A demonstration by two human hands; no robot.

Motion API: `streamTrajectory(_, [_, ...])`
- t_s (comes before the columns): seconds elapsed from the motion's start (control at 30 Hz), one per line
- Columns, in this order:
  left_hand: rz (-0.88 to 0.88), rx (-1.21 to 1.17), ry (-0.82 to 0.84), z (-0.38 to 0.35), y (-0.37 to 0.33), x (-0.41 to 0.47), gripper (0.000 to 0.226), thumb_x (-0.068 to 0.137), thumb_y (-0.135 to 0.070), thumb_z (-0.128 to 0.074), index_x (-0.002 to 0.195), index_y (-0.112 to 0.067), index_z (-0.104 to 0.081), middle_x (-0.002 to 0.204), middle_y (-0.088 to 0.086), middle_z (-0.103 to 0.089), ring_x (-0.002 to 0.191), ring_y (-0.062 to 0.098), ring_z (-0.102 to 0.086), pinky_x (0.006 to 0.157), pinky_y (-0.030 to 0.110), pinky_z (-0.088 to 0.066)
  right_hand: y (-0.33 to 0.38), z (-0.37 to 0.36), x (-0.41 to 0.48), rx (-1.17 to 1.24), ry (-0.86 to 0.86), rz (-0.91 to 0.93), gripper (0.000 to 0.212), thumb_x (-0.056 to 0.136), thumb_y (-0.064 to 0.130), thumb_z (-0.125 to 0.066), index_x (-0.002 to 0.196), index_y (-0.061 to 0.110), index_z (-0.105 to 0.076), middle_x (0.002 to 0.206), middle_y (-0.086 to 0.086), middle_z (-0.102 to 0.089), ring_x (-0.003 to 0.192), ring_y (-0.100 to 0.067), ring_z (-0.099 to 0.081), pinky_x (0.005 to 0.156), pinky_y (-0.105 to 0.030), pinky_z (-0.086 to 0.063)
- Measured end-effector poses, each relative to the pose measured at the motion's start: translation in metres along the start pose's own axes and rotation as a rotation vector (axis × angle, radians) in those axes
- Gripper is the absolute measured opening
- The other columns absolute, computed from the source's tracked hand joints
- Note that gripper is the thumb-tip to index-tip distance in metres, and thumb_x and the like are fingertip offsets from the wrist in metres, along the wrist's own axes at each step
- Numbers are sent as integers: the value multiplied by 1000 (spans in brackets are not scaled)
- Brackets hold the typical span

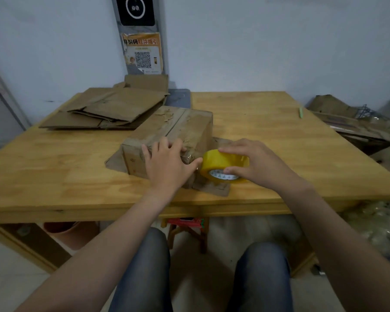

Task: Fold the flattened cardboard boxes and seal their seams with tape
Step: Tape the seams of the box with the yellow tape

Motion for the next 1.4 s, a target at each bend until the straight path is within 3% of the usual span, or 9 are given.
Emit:
streamTrajectory(0.37, [140, 22, 257, 15, -29, 4, 94, 68, -98, -43, 125, -26, -55, 144, 7, -47, 143, 35, -35, 112, 81, -11, -14, 13, -12, 64, 7, -77, 57, 81, 54, -78, 134, 51, -59, 133, 14, -58, 126, -16, -50, 102, -45, -47])
streamTrajectory(0.5, [140, 82, 262, 16, -38, 5, 101, 68, -100, -40, 130, -22, -55, 145, 10, -48, 141, 37, -40, 111, 81, -14, -25, 24, -23, 125, -103, -194, 47, 92, 74, -44, 122, 46, -68, 122, 16, -63, 118, -12, -56, 95, -47, -50])
streamTrajectory(0.57, [136, 104, 264, 16, -39, 9, 105, 65, -101, -39, 130, -20, -57, 143, 10, -50, 138, 36, -44, 113, 78, -17, -34, 29, -30, 8, -143, -341, 46, 102, 62, -33, 121, 41, -68, 122, 11, -63, 115, -20, -57, 90, -48, -50])
streamTrajectory(0.73, [132, 178, 315, 15, -40, 24, 123, 51, -108, -32, 123, -14, -63, 128, 12, -63, 117, 37, -61, 101, 62, -45, -87, 26, -44, -132, 87, -659, 39, 101, 18, -53, 138, 24, -61, 140, -5, -60, 124, -33, -55, 94, -45, -51])
streamTrajectory(0.9, [125, 183, 345, 20, -44, 28, 111, 61, -102, -46, 129, -15, -58, 137, 12, -57, 119, 37, -60, 97, 59, -50, -112, 18, -49, -87, 255, -672, 41, 99, 1, -51, 135, 15, -66, 133, -14, -65, 88, -29, -61, 65, -34, -46])
streamTrajectory(1.07, [121, 186, 355, 20, -45, 29, 108, 52, -107, -40, 108, -19, -65, 115, 7, -66, 102, 34, -65, 91, 59, -53, -119, 11, -47, -59, 139, -623, 32, 86, 16, -78, 118, 12, -75, 124, -7, -67, 109, -28, -64, 90, -39, -53])
streamTrajectory(1.17, [122, 186, 354, 22, -46, 27, 113, 49, -108, -37, 112, -18, -67, 121, 8, -65, 105, 34, -65, 92, 61, -52, -121, 5, -44, -72, 121, -594, 11, 88, 22, -78, 78, 18, -74, 87, -7, -66, 75, -22, -60, 65, -31, -47])
streamTrajectory(1.27, [131, 193, 365, 21, -45, 27, 123, 44, -110, -33, 120, -19, -66, 125, 8, -65, 109, 35, -64, 92, 62, -51, -123, 0, -41, -111, 92, -609, 34, 93, 34, -69, 70, 10, -75, 79, -9, -64, 68, -23, -62, 62, -33, -50])
streamTrajectory(1.4, [138, 202, 368, 20, -42, 29, 134, 38, -113, -26, 124, -17, -65, 125, 10, -65, 109, 36, -65, 93, 63, -50, -116, 6, -38, -127, 53, -645, 50, 104, 27, -53, 58, 10, -43, 60, -5, -41, 52, -21, -39, 58, -33, -37])
Point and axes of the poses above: each hand's wrist, its own x-axis towards the middle knuckle, its own z-axis out of the back of the hand, y = z × x, the point moved 1 cm from there along x, towards the middle knuckle
